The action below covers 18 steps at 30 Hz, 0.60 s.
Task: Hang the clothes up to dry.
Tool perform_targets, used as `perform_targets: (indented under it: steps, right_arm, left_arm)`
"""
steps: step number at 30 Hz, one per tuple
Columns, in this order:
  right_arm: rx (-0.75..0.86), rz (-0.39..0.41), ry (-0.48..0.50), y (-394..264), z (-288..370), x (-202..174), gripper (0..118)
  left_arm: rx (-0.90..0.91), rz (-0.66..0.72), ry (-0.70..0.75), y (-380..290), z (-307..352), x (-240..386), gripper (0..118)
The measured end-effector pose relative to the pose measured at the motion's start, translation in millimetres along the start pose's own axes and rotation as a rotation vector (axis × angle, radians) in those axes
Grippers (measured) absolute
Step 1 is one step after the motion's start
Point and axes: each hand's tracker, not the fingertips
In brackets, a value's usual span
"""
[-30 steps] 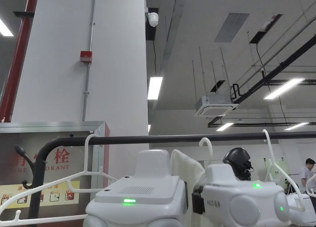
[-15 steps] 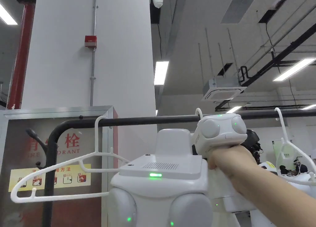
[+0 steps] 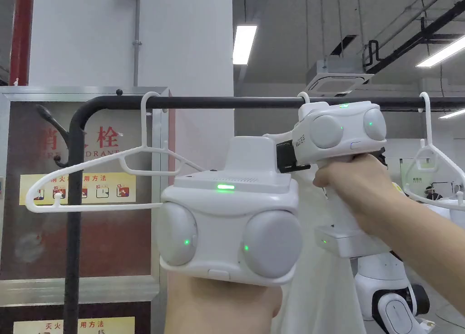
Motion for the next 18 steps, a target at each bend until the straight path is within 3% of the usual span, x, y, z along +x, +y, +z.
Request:
perform_targets:
  steps: [5, 9, 12, 18]
  right_arm:
    - [0.167, 0.018, -0.004, -19.6, 72.2, 12.6, 85]
    - [0.388, -0.082, 0.027, -36.2, 142.0, 38.8, 85]
    - [0.469, -0.071, 0.014, -52.8, 189.3, 53.1, 85]
    - [0.473, -0.099, 0.028, -100.1, 260.8, 78.3, 77]
  left_arm:
    - [-0.014, -0.022, 0.013, -8.8, -1.9, -5.1, 0]
    - [-0.017, -0.015, 0.009, -12.8, -0.3, -12.8, 0]
    - [-0.024, -0.018, 0.0, -15.3, 1.6, -13.7, 0]
    - [-0.02, -0.014, -0.023, -30.5, 8.8, -15.3, 0]
